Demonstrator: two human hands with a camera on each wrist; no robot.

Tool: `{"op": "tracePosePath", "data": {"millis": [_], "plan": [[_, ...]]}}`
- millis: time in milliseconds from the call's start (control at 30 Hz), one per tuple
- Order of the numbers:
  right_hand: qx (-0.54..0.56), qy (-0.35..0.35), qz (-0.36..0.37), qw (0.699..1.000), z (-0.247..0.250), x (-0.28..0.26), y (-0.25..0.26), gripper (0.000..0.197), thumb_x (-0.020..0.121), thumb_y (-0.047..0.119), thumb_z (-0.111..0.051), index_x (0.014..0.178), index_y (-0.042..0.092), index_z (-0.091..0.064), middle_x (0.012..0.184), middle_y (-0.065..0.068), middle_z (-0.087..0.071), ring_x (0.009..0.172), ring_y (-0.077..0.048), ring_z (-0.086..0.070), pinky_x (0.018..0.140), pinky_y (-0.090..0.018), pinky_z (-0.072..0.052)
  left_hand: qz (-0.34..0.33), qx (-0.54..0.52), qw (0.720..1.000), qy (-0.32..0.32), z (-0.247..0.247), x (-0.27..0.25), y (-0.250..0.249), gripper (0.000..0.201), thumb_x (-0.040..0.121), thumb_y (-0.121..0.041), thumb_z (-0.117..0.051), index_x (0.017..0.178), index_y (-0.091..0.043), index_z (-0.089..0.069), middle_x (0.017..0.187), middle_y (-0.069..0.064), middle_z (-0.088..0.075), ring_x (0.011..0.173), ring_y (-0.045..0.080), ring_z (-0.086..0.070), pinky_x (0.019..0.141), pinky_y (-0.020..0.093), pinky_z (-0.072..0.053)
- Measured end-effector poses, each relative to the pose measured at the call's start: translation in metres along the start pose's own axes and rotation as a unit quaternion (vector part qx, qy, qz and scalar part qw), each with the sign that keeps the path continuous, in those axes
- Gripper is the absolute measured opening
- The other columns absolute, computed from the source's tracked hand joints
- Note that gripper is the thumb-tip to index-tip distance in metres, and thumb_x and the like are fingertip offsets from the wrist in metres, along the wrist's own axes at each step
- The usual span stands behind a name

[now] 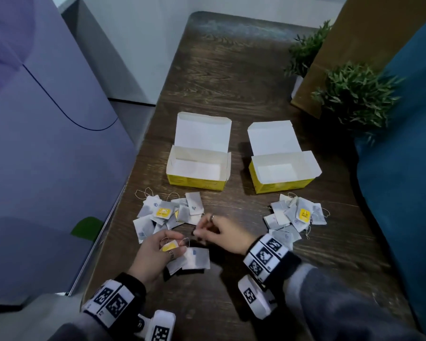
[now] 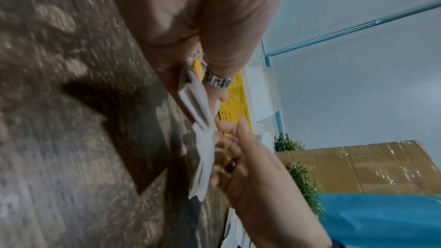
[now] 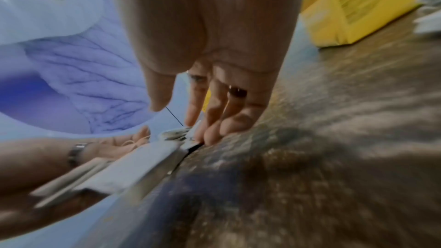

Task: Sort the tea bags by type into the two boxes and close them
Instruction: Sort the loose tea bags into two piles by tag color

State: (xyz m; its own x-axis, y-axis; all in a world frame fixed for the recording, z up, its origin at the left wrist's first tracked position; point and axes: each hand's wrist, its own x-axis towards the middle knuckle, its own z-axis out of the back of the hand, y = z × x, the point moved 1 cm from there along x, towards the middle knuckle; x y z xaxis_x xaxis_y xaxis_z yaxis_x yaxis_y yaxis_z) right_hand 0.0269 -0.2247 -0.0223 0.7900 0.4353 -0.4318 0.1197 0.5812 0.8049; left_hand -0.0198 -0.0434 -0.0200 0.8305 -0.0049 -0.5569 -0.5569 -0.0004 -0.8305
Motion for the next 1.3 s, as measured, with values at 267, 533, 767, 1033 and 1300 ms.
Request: {"op": "tracePosePath", "data": {"millis": [267, 533, 767, 1033, 1300], "plan": [[0.223, 0.066, -0.052, 0.971, -0.002, -0.022, -0.010, 0.012, 0.089, 0.012, -0.061, 0.082, 0.018, -0.052, 0.070, -0.003, -0.061, 0.052, -0.003, -0.058, 0.046, -0.014, -0.045, 0.013, -0.149, 0.989, 0.012, -0.008, 0.002, -0.015, 0.021, 0.091, 0.011, -0.041, 0.090, -0.004, -0.056, 0.087, 0.011, -0.060, 0.072, 0.017, -0.061, 0.057, 0.016, -0.054], [0.216, -0.115, -0.049, 0.968, 0.001, 0.022, 0.000, 0.007, 0.091, 0.006, -0.056, 0.096, 0.007, -0.060, 0.072, -0.009, -0.063, 0.053, -0.009, -0.057, 0.048, -0.016, -0.047, 0.043, -0.180, 0.983, -0.008, 0.013, 0.006, -0.032, 0.041, 0.090, 0.016, -0.031, 0.097, -0.013, -0.059, 0.099, 0.012, -0.054, 0.077, 0.010, -0.054, 0.066, 0.018, -0.045], [0.193, -0.106, -0.070, 0.973, -0.015, 0.045, 0.003, 0.011, 0.091, 0.000, -0.053, 0.095, 0.009, -0.058, 0.068, 0.000, -0.061, 0.047, -0.002, -0.059, 0.049, -0.016, -0.050, -0.154, -0.105, 0.982, -0.006, 0.019, -0.009, -0.054, 0.042, 0.069, 0.013, -0.064, 0.098, -0.018, -0.064, 0.072, -0.001, -0.062, 0.068, 0.007, -0.062, 0.070, 0.015, -0.053], [0.201, -0.116, -0.077, 0.970, -0.015, 0.043, 0.003, 0.006, 0.090, 0.009, -0.058, 0.088, 0.014, -0.060, 0.072, -0.004, -0.062, 0.057, -0.010, -0.060, 0.057, -0.023, -0.051, -0.502, 0.325, 0.800, -0.044, 0.030, -0.027, -0.055, 0.027, 0.065, -0.022, -0.069, 0.090, -0.032, -0.066, 0.080, -0.026, -0.057, 0.081, -0.008, -0.044, 0.087, 0.020, -0.032], [0.234, -0.071, -0.019, 0.970, -0.004, 0.022, 0.032, 0.024, 0.097, 0.036, -0.042, 0.093, 0.020, -0.060, 0.081, 0.007, -0.057, 0.063, -0.007, -0.052, 0.052, -0.014, -0.042, -0.441, 0.213, 0.872, -0.024, 0.034, -0.022, -0.048, 0.023, 0.068, -0.016, -0.072, 0.082, -0.033, -0.068, 0.082, -0.018, -0.069, 0.079, 0.005, -0.065, 0.074, 0.022, -0.051]]}}
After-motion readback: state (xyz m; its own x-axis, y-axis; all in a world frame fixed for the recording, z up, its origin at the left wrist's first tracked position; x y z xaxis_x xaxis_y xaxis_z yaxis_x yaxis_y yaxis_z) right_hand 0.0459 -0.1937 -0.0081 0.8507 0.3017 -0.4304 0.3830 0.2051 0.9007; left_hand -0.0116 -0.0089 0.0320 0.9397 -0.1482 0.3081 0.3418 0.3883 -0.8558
